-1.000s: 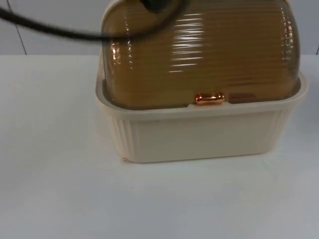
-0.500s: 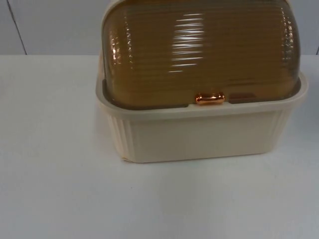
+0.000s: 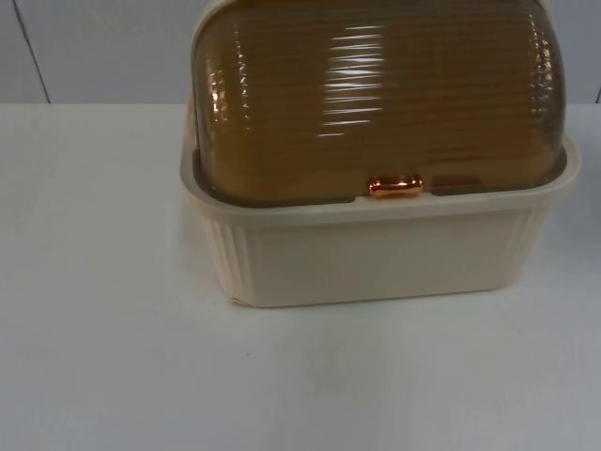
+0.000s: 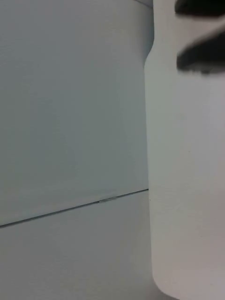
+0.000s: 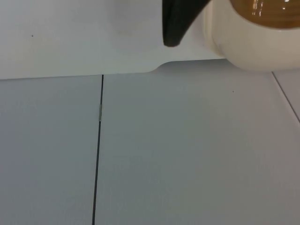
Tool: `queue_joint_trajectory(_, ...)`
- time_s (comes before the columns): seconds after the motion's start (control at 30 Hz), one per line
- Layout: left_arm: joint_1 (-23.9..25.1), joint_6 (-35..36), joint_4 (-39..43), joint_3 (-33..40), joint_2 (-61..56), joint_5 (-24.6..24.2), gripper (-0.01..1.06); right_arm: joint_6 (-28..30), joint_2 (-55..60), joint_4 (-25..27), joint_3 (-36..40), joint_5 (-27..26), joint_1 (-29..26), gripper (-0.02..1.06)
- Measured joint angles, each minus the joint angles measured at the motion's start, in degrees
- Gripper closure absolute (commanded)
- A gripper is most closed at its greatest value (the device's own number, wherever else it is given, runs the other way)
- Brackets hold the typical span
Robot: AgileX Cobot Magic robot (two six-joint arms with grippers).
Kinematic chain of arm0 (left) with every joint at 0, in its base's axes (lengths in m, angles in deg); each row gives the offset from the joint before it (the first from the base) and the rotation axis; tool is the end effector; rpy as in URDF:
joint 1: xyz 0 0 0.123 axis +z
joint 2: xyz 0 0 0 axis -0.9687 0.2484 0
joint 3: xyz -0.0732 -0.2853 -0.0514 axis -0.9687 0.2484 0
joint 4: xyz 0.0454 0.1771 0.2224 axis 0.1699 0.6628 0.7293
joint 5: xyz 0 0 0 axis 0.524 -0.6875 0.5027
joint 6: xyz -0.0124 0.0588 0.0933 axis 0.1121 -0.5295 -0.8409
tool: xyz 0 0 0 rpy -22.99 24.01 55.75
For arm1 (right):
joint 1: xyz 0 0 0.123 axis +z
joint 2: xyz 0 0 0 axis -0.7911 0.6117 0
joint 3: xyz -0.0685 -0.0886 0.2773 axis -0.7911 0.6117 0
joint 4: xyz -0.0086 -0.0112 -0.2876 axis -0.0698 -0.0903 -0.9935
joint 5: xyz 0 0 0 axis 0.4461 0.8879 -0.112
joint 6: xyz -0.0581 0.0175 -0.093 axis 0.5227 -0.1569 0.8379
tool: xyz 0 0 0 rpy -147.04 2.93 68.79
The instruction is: Open the box lid with the left hand, place the block into the box with the right hand, then close the box lid with the left hand.
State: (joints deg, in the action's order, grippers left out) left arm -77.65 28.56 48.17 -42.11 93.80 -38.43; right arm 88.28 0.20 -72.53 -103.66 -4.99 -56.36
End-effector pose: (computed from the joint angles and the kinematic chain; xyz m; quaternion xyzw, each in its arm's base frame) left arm 0.3571 -0.0120 0.3691 0.0083 0.8397 -0.0108 0.5429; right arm 0.2763 -0.0141 0.4173 0.0221 0.8148 0.0053 0.5793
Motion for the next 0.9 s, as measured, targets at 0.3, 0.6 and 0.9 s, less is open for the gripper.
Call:
queue_joint_trajectory(0.3,0.00,0.00,-0.03,0.00,-0.61,0.00,0.03,-0.49,-0.12,0.00,0.00,1.00,0.00,0.01)
queue_joint_trajectory(0.6,0.00,0.00,-3.44,0.00,-4.56,0.00,0.03,-1.51,-5.25,-1.17,0.03,4.59,0.00,0.01)
queue_joint_trajectory(0.9,0.00,0.00,-3.92,0.00,-7.18,-3.53,0.03,-1.78,-8.03,-3.20,0.72,6.62,0.00,0.01)
